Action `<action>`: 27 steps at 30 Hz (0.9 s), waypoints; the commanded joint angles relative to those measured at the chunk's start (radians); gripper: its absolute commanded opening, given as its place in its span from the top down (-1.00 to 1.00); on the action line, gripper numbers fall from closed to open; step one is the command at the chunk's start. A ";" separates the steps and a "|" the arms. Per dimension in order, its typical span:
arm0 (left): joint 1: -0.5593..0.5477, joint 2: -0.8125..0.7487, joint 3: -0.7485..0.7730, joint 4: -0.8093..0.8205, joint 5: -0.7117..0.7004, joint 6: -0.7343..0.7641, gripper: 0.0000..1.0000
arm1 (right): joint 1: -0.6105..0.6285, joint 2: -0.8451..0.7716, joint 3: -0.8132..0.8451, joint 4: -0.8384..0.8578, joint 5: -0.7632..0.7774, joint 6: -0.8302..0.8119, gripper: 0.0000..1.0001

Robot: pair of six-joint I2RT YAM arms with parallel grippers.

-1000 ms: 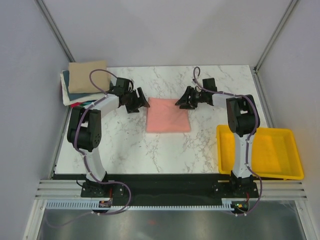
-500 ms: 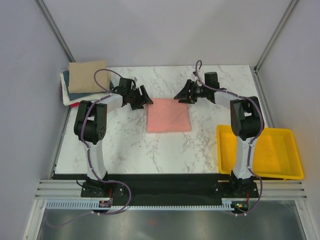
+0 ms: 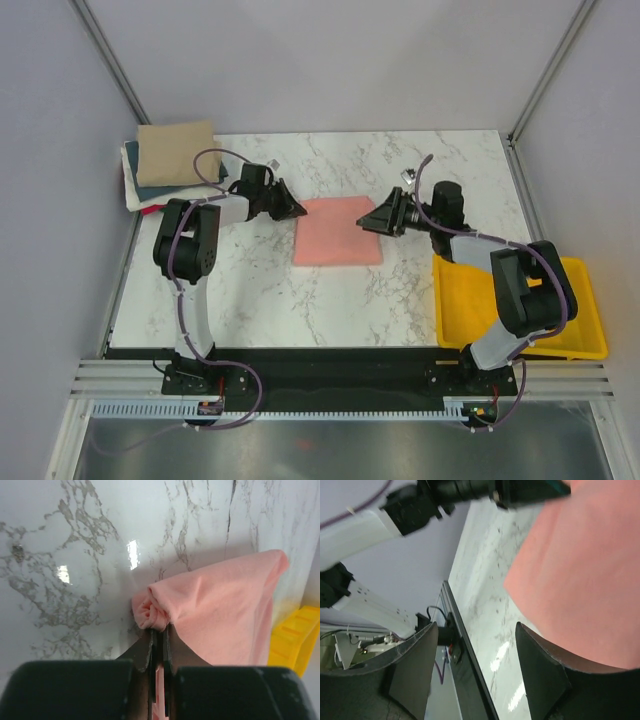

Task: Fold and stack the t-shirts
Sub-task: Neatly place the folded tshirt to the corner

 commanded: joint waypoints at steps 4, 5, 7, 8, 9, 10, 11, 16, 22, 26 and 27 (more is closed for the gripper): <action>-0.006 -0.113 0.030 0.001 0.082 -0.032 0.96 | 0.081 -0.036 -0.357 0.434 0.059 0.099 -0.42; -0.005 -0.139 0.056 -0.074 0.057 0.009 0.96 | 0.090 -0.045 -0.395 0.473 0.084 0.105 -0.42; 0.003 -0.210 0.128 -0.211 0.017 0.053 0.96 | 0.102 -0.053 -0.496 0.616 0.133 0.140 -0.42; 0.009 -0.228 0.142 -0.239 0.014 0.086 0.96 | 0.102 -0.054 -0.530 0.683 0.141 0.163 -0.42; 0.013 -0.263 0.168 -0.260 0.020 0.103 0.96 | 0.102 -0.053 -0.558 0.750 0.145 0.183 -0.42; 0.024 -0.277 0.182 -0.312 0.017 0.120 0.96 | 0.102 -0.050 -0.605 0.891 0.148 0.230 -0.42; 0.030 -0.290 0.191 -0.334 0.012 0.151 0.96 | 0.102 -0.051 -0.624 0.950 0.153 0.246 -0.42; 0.096 -0.308 0.277 -0.466 0.029 0.229 0.96 | 0.102 -0.036 -0.705 1.125 0.170 0.242 -0.43; 0.191 -0.323 0.423 -0.619 0.038 0.301 0.96 | 0.102 0.030 -0.701 1.212 0.150 0.271 -0.43; 0.233 -0.330 0.547 -0.704 0.068 0.337 0.96 | 0.102 0.067 -0.692 1.222 0.138 0.282 -0.43; 0.266 -0.333 0.596 -0.730 0.069 0.343 0.96 | 0.102 0.065 -0.690 1.222 0.136 0.282 -0.43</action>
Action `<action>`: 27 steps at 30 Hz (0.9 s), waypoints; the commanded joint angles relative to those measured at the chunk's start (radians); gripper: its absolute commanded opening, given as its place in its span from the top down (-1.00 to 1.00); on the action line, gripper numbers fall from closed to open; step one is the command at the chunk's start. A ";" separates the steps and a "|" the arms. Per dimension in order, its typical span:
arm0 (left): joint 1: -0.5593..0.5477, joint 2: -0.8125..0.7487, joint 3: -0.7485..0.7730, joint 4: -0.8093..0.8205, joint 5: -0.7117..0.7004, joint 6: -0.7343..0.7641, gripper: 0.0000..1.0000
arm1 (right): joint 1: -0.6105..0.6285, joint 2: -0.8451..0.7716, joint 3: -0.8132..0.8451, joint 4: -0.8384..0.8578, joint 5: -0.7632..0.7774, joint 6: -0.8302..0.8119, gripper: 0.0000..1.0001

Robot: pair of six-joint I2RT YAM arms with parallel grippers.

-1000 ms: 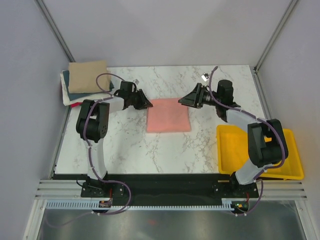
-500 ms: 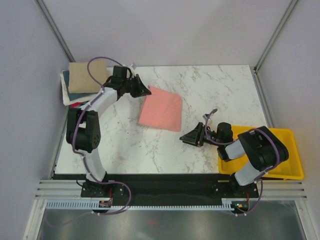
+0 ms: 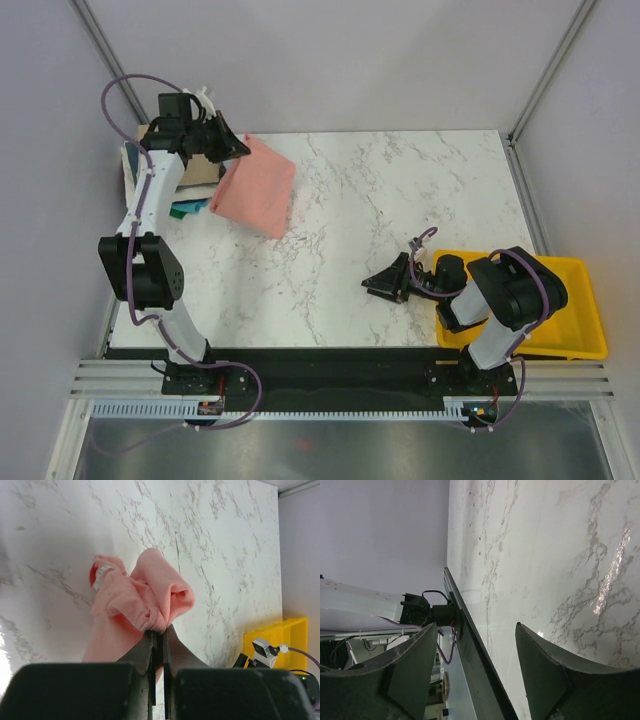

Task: Fold and stack the t-shirts
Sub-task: Neatly place the folded tshirt to the corner

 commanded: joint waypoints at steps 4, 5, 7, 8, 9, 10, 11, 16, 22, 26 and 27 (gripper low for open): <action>0.080 -0.023 0.270 -0.165 0.044 0.112 0.96 | -0.001 0.008 0.012 0.478 -0.020 0.004 -0.43; 0.088 -0.020 0.293 -0.178 0.044 0.118 0.96 | -0.001 0.007 0.012 0.478 -0.020 0.004 -0.43; 0.107 -0.024 0.333 -0.195 0.035 0.121 0.96 | -0.001 0.010 0.014 0.478 -0.020 0.004 -0.43; 0.114 -0.026 0.342 -0.196 0.032 0.123 0.96 | -0.001 0.013 0.015 0.478 -0.021 0.007 -0.43; 0.121 -0.029 0.356 -0.196 0.036 0.121 0.96 | -0.001 0.016 0.018 0.478 -0.023 0.007 -0.43; 0.137 -0.029 0.364 -0.196 0.042 0.123 0.96 | -0.001 0.016 0.020 0.478 -0.023 0.007 -0.43; 0.144 -0.029 0.373 -0.196 0.053 0.118 0.96 | -0.003 0.019 0.021 0.478 -0.026 0.008 -0.43; 0.183 -0.018 0.448 -0.204 0.056 0.101 0.96 | 0.002 0.031 0.030 0.478 -0.029 0.015 -0.43; 0.235 0.005 0.526 -0.206 0.090 0.061 0.96 | 0.006 0.034 0.030 0.478 -0.031 0.013 -0.43; 0.281 0.028 0.574 -0.204 0.104 0.077 0.96 | 0.008 0.034 0.032 0.478 -0.031 0.013 -0.43; 0.295 0.040 0.574 -0.197 0.117 0.073 0.96 | 0.008 0.034 0.032 0.478 -0.029 0.013 -0.43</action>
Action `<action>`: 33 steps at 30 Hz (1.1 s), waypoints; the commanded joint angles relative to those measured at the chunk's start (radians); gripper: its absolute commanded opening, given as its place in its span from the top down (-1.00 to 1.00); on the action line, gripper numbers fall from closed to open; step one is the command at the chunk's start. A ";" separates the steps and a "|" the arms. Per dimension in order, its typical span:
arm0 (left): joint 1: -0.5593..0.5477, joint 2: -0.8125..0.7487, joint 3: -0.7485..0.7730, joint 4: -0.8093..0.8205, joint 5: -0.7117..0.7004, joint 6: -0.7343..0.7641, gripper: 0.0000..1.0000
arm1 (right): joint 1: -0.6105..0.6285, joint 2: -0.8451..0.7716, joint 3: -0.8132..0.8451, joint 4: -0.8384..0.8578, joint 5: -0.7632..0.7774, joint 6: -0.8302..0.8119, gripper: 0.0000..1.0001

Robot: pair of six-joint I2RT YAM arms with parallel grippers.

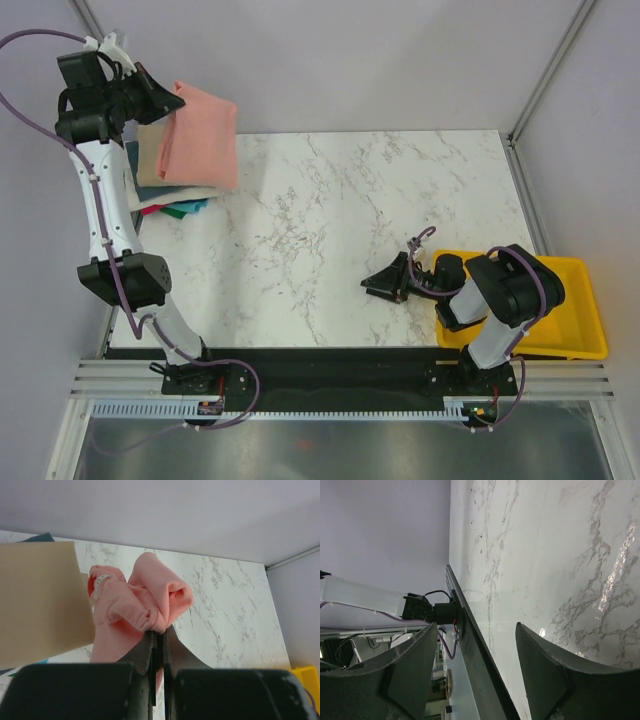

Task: Fold and stack the t-shirts
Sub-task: Neatly place the folded tshirt to the corner

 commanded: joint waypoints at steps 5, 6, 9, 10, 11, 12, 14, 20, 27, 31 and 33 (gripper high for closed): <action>0.119 0.130 0.086 0.116 0.178 -0.036 0.96 | 0.012 0.016 0.024 0.470 -0.016 -0.001 -0.43; 0.126 0.156 0.097 0.119 0.178 -0.041 0.96 | 0.014 0.018 0.025 0.470 -0.016 0.000 -0.43; 0.157 0.243 0.143 0.139 0.185 -0.053 0.96 | 0.018 0.019 0.024 0.470 -0.018 0.000 -0.43; 0.172 0.283 0.155 0.151 0.190 -0.061 0.96 | 0.018 0.021 0.024 0.470 -0.015 0.000 -0.43; 0.176 0.302 0.175 0.157 0.204 -0.062 0.96 | 0.021 0.022 0.025 0.470 -0.016 0.000 -0.43; 0.183 0.317 0.187 0.162 0.205 -0.062 0.96 | 0.027 0.024 0.027 0.470 -0.016 -0.001 -0.43; 0.194 0.366 0.224 0.165 0.196 -0.061 0.96 | 0.031 0.028 0.030 0.470 -0.016 0.000 -0.43; 0.238 0.478 0.301 0.196 0.106 -0.065 0.96 | 0.032 0.047 0.041 0.470 -0.018 0.008 -0.43; 0.252 0.547 0.362 0.214 -0.164 -0.024 0.96 | 0.032 0.068 0.057 0.470 -0.021 0.020 -0.42; 0.249 0.561 0.357 0.281 -0.403 0.010 0.95 | 0.032 0.084 0.068 0.470 -0.023 0.028 -0.42; 0.249 0.575 0.330 0.332 -0.538 0.033 0.95 | 0.032 0.093 0.073 0.470 -0.026 0.034 -0.43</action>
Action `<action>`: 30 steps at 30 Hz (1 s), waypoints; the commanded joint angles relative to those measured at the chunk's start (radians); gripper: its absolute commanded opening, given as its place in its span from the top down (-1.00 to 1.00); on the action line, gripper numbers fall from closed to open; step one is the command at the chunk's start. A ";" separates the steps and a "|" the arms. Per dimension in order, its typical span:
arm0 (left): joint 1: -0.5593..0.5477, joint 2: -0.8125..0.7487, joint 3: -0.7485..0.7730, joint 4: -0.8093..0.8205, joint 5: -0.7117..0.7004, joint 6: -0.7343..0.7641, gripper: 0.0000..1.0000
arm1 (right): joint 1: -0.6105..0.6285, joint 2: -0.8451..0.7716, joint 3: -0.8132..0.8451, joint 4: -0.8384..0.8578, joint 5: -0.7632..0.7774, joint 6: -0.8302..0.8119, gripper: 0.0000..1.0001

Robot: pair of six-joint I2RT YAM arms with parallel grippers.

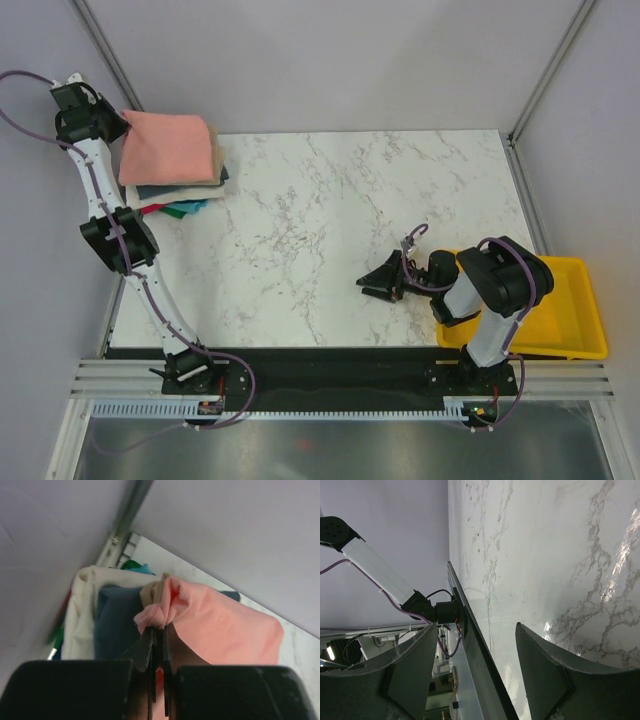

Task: Fold and stack the t-shirts
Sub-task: Neatly place the folded tshirt to the corner

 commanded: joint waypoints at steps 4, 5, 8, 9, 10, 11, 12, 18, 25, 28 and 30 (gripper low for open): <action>0.025 0.088 0.025 0.189 -0.247 0.069 0.84 | 0.005 0.026 0.034 0.469 -0.017 0.013 -0.42; 0.025 0.103 0.022 0.191 -0.228 0.068 0.80 | 0.005 0.027 0.036 0.471 -0.019 0.016 -0.43; 0.018 0.151 0.010 0.186 -0.220 0.081 0.71 | 0.005 0.035 0.040 0.469 -0.022 0.020 -0.43; 0.015 0.160 0.005 0.186 -0.231 0.089 0.70 | 0.005 0.034 0.040 0.469 -0.020 0.020 -0.42; 0.015 0.169 0.001 0.185 -0.243 0.094 0.67 | 0.004 0.033 0.040 0.469 -0.022 0.022 -0.42; 0.015 0.175 -0.002 0.182 -0.263 0.097 0.64 | 0.005 0.030 0.039 0.469 -0.022 0.020 -0.42; 0.015 0.182 -0.004 0.179 -0.271 0.100 0.60 | 0.005 0.030 0.037 0.469 -0.023 0.019 -0.42; 0.016 0.130 -0.050 0.137 -0.308 0.083 0.05 | 0.004 0.030 0.039 0.469 -0.020 0.016 -0.43; 0.019 -0.027 -0.122 0.114 -0.397 0.045 -0.41 | 0.005 0.007 0.024 0.469 -0.017 0.003 -0.43; 0.013 -0.109 -0.172 0.114 -0.510 0.034 -0.78 | 0.005 0.004 0.020 0.469 -0.016 -0.001 -0.42; 0.012 -0.140 -0.189 0.111 -0.546 0.029 -0.87 | 0.007 0.000 0.017 0.471 -0.011 -0.004 -0.42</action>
